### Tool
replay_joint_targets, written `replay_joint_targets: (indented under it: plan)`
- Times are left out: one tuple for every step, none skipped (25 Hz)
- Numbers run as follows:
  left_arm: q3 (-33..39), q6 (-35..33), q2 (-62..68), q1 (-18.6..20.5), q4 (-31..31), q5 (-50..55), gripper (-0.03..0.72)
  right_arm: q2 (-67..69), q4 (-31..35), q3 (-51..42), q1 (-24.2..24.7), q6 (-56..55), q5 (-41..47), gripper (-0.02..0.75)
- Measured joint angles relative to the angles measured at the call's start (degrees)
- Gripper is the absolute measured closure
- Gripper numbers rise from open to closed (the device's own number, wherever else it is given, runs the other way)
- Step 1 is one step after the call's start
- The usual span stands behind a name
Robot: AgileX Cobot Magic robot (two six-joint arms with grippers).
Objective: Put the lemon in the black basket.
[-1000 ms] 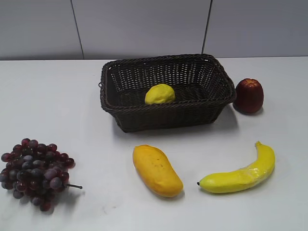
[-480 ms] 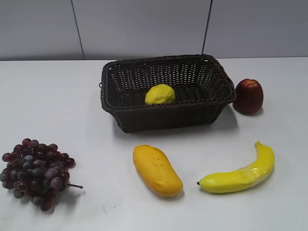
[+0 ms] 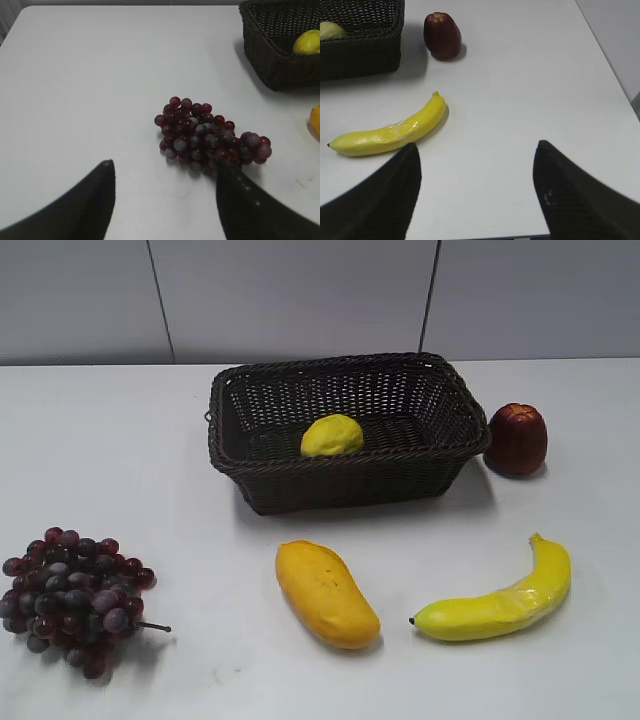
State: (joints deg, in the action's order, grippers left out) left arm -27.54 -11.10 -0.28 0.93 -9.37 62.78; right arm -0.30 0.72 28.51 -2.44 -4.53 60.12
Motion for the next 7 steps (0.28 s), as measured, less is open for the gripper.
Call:
replay_joint_targets:
  plan:
    - [0.0,0.0,0.0,0.0,0.0,0.0,0.207,0.0,0.0,0.0,0.0,0.0,0.0,0.167]
    - [0.0,0.0,0.0,0.0,0.0,0.0,0.207,0.0,0.0,0.0,0.0,0.0,0.0,0.167]
    - [0.0,0.0,0.0,0.0,0.0,0.0,0.207,0.0,0.0,0.0,0.0,0.0,0.0,0.167]
    - [0.0,0.0,0.0,0.0,0.0,0.0,0.207,0.0,0.0,0.0,0.0,0.0,0.0,0.167]
    - [0.0,0.0,0.0,0.0,0.0,0.0,0.207,0.0,0.0,0.0,0.0,0.0,0.0,0.167]
    - [0.0,0.0,0.0,0.0,0.0,0.0,0.207,0.0,0.0,0.0,0.0,0.0,0.0,0.167]
    - [0.0,0.0,0.0,0.0,0.0,0.0,0.207,0.0,0.0,0.0,0.0,0.0,0.0,0.167]
